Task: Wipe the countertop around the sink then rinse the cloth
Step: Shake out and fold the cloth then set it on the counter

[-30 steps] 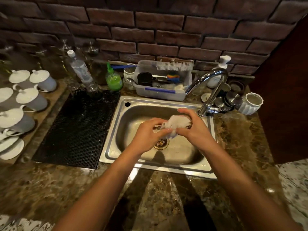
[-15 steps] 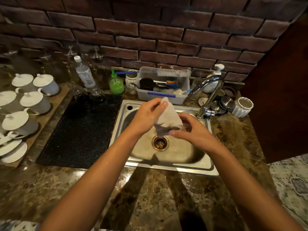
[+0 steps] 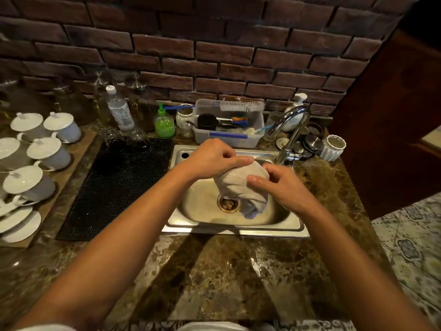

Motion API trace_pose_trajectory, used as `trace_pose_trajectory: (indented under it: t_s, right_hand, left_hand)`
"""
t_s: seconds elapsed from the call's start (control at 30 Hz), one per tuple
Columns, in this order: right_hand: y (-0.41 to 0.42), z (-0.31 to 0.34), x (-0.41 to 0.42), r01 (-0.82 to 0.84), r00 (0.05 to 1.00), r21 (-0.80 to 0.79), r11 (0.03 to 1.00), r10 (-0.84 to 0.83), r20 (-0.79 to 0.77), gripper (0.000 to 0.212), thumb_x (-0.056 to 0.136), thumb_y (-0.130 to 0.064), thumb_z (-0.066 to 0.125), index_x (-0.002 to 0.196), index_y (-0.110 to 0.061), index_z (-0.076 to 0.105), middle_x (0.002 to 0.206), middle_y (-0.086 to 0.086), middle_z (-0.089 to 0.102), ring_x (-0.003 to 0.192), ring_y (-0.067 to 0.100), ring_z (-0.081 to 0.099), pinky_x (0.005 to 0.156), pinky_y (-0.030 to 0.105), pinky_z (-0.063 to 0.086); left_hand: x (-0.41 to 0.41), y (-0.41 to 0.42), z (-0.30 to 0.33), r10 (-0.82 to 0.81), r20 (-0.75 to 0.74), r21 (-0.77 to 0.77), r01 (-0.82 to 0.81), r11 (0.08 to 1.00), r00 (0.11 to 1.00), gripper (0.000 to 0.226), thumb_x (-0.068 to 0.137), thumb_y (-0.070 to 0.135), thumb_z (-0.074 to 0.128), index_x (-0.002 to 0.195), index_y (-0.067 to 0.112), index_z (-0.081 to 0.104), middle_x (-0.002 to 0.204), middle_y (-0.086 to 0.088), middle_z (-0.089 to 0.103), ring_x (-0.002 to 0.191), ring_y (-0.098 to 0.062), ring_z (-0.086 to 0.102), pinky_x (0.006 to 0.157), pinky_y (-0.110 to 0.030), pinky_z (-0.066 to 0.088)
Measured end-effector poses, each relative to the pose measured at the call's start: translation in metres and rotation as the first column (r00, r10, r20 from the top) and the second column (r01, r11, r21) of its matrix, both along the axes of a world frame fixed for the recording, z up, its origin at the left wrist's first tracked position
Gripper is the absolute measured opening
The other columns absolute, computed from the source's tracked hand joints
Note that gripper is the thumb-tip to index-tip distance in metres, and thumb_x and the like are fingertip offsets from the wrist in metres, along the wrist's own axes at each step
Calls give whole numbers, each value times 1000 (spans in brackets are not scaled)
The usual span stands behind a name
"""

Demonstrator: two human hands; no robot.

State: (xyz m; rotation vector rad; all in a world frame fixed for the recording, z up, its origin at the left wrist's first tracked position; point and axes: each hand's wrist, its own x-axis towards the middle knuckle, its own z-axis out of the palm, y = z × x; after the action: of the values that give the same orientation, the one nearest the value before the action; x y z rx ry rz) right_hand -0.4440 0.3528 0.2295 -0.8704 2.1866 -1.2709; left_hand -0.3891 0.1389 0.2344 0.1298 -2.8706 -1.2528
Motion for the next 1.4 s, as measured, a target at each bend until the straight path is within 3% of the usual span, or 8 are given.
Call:
trace_pose_trajectory:
  t_s: [0.13, 0.3, 0.47, 0.67, 0.8, 0.93, 1.17, 1.4]
  right_hand:
    - [-1, 15, 16, 62, 980, -112, 992, -40, 195, 28, 96, -25, 66, 73, -9, 65, 66, -6, 61, 61, 4, 56, 58, 16, 45]
    - [-8, 22, 33, 271, 853, -292, 917, -88, 515, 16, 89, -30, 66, 76, -20, 66, 75, -1, 70, 70, 12, 66, 66, 28, 57]
    - [-16, 24, 44, 442, 751, -373, 816, -109, 651, 15, 100, -26, 58, 93, -16, 66, 83, 5, 73, 78, 19, 71, 75, 37, 62]
    - [-23, 15, 51, 384, 800, -363, 849, -109, 590, 17, 103, -25, 57, 116, -25, 69, 102, 1, 77, 93, 18, 74, 75, 34, 62]
    - [-21, 7, 59, 207, 853, -316, 926, -13, 522, 30, 100, -17, 61, 124, -33, 68, 116, 1, 76, 107, 25, 72, 88, 42, 60]
    - [-10, 3, 63, 117, 902, -269, 956, 11, 432, 37, 96, -14, 69, 130, -29, 64, 116, 0, 76, 106, 20, 74, 90, 40, 61]
    - [21, -5, 66, -54, 942, -15, 998, 56, 332, 38, 77, -53, 77, 105, -27, 75, 94, -6, 77, 88, 17, 73, 67, 27, 56]
    - [34, -23, 67, -40, 972, -132, 990, 69, 225, 20, 94, -28, 73, 90, -9, 67, 89, 8, 71, 78, 9, 63, 68, 21, 52]
  left_hand:
    - [12, -8, 1, -16, 122, 330, -26, 943, 992, 43, 92, 52, 70, 74, 13, 76, 64, 4, 65, 67, -10, 60, 68, -30, 47]
    - [30, 4, -12, 85, 217, 805, -228, 547, 972, 40, 102, 51, 50, 95, 20, 74, 82, 4, 76, 82, -13, 68, 70, -26, 51]
    - [62, 35, -50, 375, 413, 690, -554, 465, 830, 71, 101, 71, 27, 108, 16, 72, 100, -8, 75, 96, -26, 69, 79, -37, 51]
    - [104, 81, -55, 388, 405, 703, -553, 446, 828, 91, 82, 85, 17, 111, 22, 76, 101, -4, 81, 105, -20, 72, 98, -41, 50]
    - [103, 87, -44, 427, 272, 812, -444, 379, 862, 64, 82, 81, 42, 110, 32, 74, 116, -1, 79, 112, -17, 73, 101, -36, 54]
    - [108, 96, -40, 597, 231, 810, -492, 320, 768, 26, 99, 36, 64, 107, 15, 76, 106, -9, 81, 103, -23, 76, 88, -31, 59]
    - [132, 120, -32, 724, 236, 854, -493, 162, 648, 51, 81, 48, 70, 116, 12, 72, 111, -13, 79, 105, -29, 76, 90, -40, 61]
    - [157, 144, -40, 790, 275, 907, -420, -25, 547, 42, 92, 37, 65, 126, 12, 67, 116, -12, 78, 104, -25, 76, 80, -37, 63]
